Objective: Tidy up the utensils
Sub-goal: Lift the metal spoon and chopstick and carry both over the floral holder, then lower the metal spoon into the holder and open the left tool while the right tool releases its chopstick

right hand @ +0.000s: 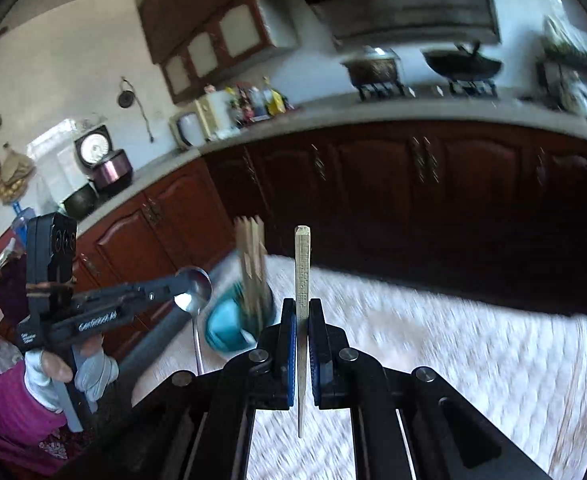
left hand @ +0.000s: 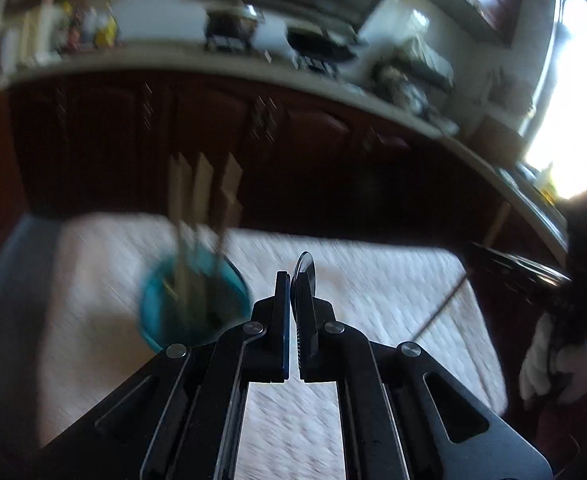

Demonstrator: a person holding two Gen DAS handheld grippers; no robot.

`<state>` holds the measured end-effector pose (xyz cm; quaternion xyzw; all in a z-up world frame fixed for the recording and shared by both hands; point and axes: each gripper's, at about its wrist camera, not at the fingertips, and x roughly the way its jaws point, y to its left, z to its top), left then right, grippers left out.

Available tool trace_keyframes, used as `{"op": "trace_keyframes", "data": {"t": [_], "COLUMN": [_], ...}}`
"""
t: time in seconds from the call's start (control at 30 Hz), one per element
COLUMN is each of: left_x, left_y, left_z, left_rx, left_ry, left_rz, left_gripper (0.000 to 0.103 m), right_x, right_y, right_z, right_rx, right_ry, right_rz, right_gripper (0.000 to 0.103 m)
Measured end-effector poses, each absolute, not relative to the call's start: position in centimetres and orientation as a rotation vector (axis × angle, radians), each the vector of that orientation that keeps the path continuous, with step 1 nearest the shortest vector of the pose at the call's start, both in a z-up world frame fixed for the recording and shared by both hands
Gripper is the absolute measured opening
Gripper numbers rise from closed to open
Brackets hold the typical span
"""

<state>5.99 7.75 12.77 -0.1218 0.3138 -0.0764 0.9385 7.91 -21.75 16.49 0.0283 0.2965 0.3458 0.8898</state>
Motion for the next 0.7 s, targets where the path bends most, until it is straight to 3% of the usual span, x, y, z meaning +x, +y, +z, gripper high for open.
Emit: {"op": "trace_keyframes", "data": {"t": [0.17,0.33,0.7], "left_x": [7.3,9.3,12.0], "left_y": [12.8,15.4,16.2], "left_z": [15.7,15.1,8.5], "left_rx": [-0.212,-0.135,0.023], "left_ry": [0.554,0.513,0.518], "left_rz": [-0.023,0.110,0.234], "left_gripper": [0.001,0.001,0.001], "right_x": [9.9,11.9,15.7], "right_y": [-17.1,-12.7,-7.0], "right_z": [19.8,20.9,14.7], "right_rx": [0.031,-0.010,-0.016], "right_ry": [0.556,0.526,0.622], "right_rz": [0.761,0.768,0.732], "right_gripper": [0.005,0.005,0.005]}}
